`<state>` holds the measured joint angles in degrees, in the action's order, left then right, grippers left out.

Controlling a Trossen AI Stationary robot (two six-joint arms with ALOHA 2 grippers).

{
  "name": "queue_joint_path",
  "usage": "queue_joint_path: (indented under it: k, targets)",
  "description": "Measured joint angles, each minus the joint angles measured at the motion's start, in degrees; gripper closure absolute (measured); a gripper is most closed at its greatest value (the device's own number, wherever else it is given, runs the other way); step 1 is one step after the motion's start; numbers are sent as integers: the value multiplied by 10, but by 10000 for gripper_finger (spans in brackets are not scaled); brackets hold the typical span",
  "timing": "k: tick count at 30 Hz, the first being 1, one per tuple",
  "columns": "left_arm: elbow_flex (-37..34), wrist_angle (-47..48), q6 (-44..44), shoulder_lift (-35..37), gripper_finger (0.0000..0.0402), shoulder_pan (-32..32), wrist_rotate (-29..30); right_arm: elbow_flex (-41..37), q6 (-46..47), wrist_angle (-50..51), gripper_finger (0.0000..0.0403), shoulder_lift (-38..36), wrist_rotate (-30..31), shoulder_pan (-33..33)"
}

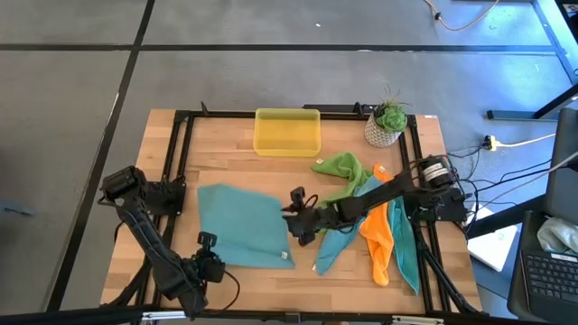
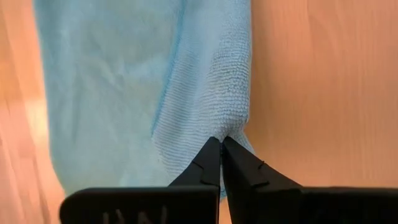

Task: Fold microfiber towels
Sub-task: Fold the left blue cloth

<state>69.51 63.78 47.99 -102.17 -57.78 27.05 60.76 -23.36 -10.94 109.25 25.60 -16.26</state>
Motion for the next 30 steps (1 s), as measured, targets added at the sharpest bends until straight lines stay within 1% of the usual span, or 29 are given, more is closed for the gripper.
queue_joint_path:
  k: [1, 2, 3, 4, 6, 7, 8, 10, 14, 16, 20, 22, 26, 28, 30]
  targets:
    - [4, 0, 0, 0, 401, 0, 5, 4, 22, 19, 272, -15, -10, -4]
    - [5, -4, 1, 0, 401, 0, 9, 7, 50, 39, 267, -32, -41, -6]
    - [6, -8, 1, 0, 400, 0, 9, 9, 86, 63, 262, -52, -89, -4]
    - [6, -17, 2, 0, 399, 1, 9, 9, 131, 77, 257, -66, -152, 0]
    - [4, -42, 19, 0, 394, 2, 9, 8, 231, 79, 247, -83, -277, 12]
    - [2, -53, 30, 0, 392, 2, 6, 7, 267, 83, 242, -84, -322, 14]
    - [-2, -65, 40, 0, 389, 4, -2, 6, 293, 91, 236, -83, -343, 13]
    - [-7, -86, 51, 0, 384, 5, -20, 4, 319, 116, 225, -72, -344, 4]
    - [-12, -118, 74, 0, 370, 5, -35, 4, 344, 104, 196, -44, -338, -27]
    - [-12, -123, 74, 0, 360, 5, -49, 4, 367, 98, 179, -35, -339, -39]
    - [-12, -119, 69, 0, 333, 9, -81, 4, 396, 102, 146, -35, -319, -56]
    - [-13, -110, 56, 0, 319, 14, -97, 4, 405, 102, 135, -35, -310, -63]
    - [-13, -70, 44, 1, 300, 24, -102, 5, 410, 98, 132, -22, -257, -74]
    - [-13, -39, 44, 9, 297, 29, -96, 3, 409, 92, 137, -11, -250, -78]
    - [-13, -22, 43, 23, 296, 31, -78, 4, 412, 92, 144, -6, -242, -84]
